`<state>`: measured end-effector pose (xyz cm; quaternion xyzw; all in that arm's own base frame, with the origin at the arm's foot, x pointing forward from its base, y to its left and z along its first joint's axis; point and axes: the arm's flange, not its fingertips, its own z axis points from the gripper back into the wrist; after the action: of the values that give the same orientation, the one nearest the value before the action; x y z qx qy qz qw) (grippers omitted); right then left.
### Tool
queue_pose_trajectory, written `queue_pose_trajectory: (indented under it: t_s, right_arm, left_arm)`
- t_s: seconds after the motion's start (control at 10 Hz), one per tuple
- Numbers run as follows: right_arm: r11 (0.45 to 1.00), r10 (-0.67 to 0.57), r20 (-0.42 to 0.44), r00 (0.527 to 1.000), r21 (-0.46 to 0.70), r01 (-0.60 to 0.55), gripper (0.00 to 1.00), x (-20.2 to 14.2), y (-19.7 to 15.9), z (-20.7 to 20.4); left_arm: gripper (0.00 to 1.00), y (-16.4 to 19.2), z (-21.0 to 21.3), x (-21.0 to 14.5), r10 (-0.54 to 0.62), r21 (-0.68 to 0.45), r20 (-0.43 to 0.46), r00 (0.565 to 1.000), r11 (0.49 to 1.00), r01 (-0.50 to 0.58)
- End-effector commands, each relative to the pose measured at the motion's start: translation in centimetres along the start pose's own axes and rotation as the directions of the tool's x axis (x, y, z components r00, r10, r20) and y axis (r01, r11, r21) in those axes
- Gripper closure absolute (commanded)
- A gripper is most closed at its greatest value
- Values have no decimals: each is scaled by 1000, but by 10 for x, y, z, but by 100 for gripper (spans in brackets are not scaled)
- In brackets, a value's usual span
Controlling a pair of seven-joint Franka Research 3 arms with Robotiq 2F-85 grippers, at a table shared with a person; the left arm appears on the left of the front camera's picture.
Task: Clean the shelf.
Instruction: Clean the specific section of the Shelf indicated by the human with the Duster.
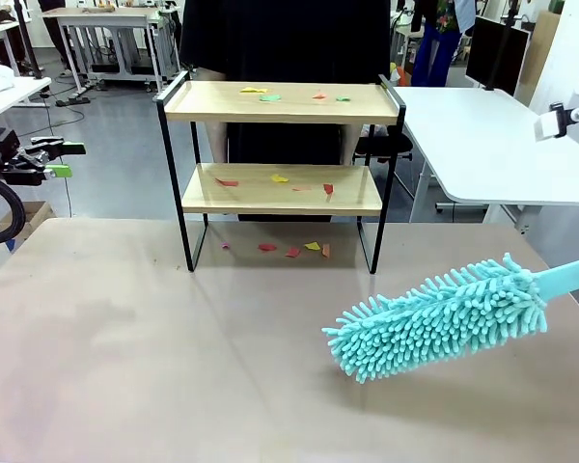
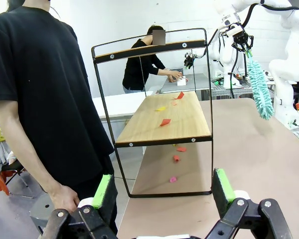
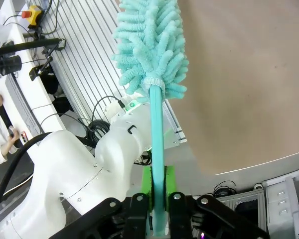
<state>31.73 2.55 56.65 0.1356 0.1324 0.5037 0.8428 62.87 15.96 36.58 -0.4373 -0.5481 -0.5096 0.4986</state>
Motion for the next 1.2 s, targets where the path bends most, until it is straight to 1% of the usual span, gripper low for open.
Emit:
queue_pose_trajectory:
  t_s: [0.0,1.1]
  right_arm:
    - [1000,-3,16,1000,3,3,87,-1,0,3]
    - [1000,-3,16,1000,3,3,87,-1,0,3]
  left_arm:
    - [0,-1,0,2,-5,1,1,1000,1000,5]
    - [0,-1,0,2,-5,1,1,1000,1000,5]
